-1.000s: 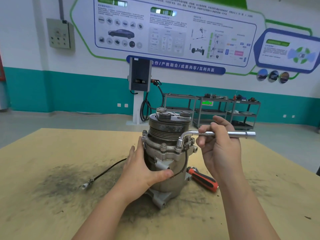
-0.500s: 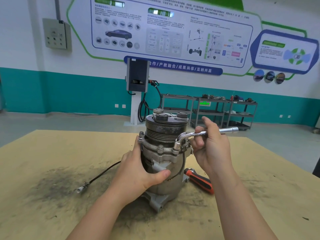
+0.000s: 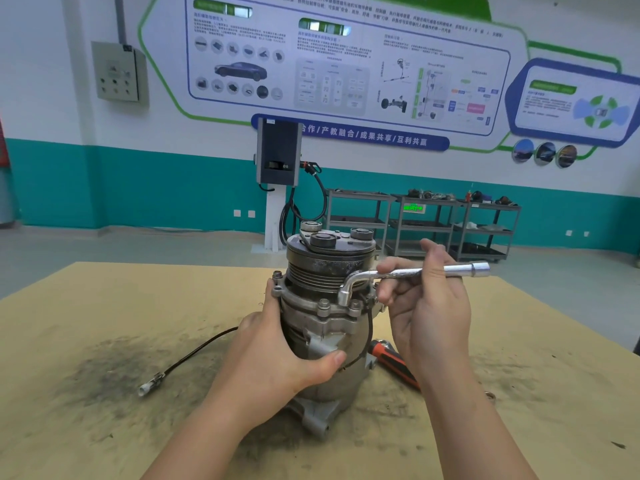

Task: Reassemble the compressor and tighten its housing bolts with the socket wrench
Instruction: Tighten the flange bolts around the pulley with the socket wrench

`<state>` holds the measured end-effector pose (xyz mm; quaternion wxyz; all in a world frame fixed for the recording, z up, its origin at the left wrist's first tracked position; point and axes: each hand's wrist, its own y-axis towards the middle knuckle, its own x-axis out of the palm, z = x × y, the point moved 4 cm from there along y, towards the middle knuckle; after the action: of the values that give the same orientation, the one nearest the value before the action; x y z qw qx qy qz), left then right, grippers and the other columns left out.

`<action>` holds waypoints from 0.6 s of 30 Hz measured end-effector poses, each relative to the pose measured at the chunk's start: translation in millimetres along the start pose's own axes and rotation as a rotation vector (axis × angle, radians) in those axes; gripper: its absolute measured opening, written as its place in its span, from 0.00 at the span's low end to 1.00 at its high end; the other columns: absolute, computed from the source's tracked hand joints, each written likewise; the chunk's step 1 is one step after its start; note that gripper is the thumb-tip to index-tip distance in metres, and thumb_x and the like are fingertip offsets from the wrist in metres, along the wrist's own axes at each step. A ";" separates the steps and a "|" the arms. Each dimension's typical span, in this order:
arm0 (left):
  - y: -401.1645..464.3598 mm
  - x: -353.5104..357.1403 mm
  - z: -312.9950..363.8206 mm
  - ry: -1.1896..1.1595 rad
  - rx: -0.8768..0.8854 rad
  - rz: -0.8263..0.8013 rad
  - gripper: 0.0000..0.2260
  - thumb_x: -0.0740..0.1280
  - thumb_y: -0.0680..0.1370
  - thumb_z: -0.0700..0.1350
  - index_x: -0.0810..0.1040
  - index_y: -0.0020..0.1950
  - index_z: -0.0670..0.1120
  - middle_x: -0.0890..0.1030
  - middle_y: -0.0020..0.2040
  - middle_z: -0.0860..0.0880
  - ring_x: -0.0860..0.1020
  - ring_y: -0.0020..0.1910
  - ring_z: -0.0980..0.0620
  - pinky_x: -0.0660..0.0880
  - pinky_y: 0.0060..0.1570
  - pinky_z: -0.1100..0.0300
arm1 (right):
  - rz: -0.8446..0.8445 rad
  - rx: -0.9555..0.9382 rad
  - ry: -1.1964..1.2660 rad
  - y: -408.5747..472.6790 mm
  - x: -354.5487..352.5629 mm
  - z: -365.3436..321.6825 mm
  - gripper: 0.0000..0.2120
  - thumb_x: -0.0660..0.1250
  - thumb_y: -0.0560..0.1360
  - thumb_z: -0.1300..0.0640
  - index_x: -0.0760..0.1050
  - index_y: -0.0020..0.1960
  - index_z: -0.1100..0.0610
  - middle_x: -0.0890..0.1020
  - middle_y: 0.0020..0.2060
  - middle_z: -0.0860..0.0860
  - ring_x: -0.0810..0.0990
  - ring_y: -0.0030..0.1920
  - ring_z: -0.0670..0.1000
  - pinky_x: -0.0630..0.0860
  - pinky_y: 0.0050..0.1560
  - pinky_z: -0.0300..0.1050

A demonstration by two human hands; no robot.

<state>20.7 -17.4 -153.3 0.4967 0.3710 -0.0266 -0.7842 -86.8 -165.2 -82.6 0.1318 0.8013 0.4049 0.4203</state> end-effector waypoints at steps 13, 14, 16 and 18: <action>4.1 -8.5 -9.1 -0.149 -0.045 -0.031 0.60 0.53 0.54 0.86 0.42 0.80 0.60 0.70 0.72 0.51 0.67 0.72 0.51 0.64 0.72 0.43 | 0.043 -0.028 -0.010 1.6 -6.5 -6.2 0.11 0.50 0.84 0.52 0.67 0.52 0.56 0.81 0.30 0.55 0.70 0.22 0.50 0.71 0.28 0.38; 4.4 -7.3 -9.7 -0.171 -0.039 -0.018 0.59 0.54 0.55 0.86 0.44 0.80 0.60 0.70 0.72 0.51 0.68 0.72 0.50 0.65 0.71 0.43 | 0.035 -0.023 -0.004 1.6 -6.7 -6.2 0.11 0.50 0.84 0.52 0.67 0.51 0.56 0.81 0.30 0.55 0.70 0.22 0.50 0.71 0.28 0.38; 3.9 -5.4 -9.9 -0.205 -0.025 -0.003 0.56 0.57 0.57 0.85 0.48 0.79 0.61 0.72 0.71 0.52 0.69 0.71 0.49 0.67 0.69 0.43 | 0.030 -0.002 0.021 2.8 -7.9 -6.4 0.11 0.50 0.84 0.51 0.67 0.51 0.57 0.80 0.30 0.55 0.70 0.22 0.50 0.70 0.28 0.38; 3.8 -4.7 -9.9 -0.224 -0.018 0.010 0.55 0.57 0.58 0.84 0.49 0.79 0.60 0.72 0.71 0.52 0.70 0.70 0.49 0.67 0.69 0.43 | 0.040 0.034 0.048 4.6 -10.0 -4.8 0.12 0.51 0.84 0.51 0.67 0.51 0.57 0.80 0.29 0.55 0.69 0.21 0.50 0.70 0.27 0.38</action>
<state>30.7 -12.3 -156.2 0.4981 0.2764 -0.0767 -0.8183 -91.3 -176.3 -82.7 0.1000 0.8010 0.3988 0.4351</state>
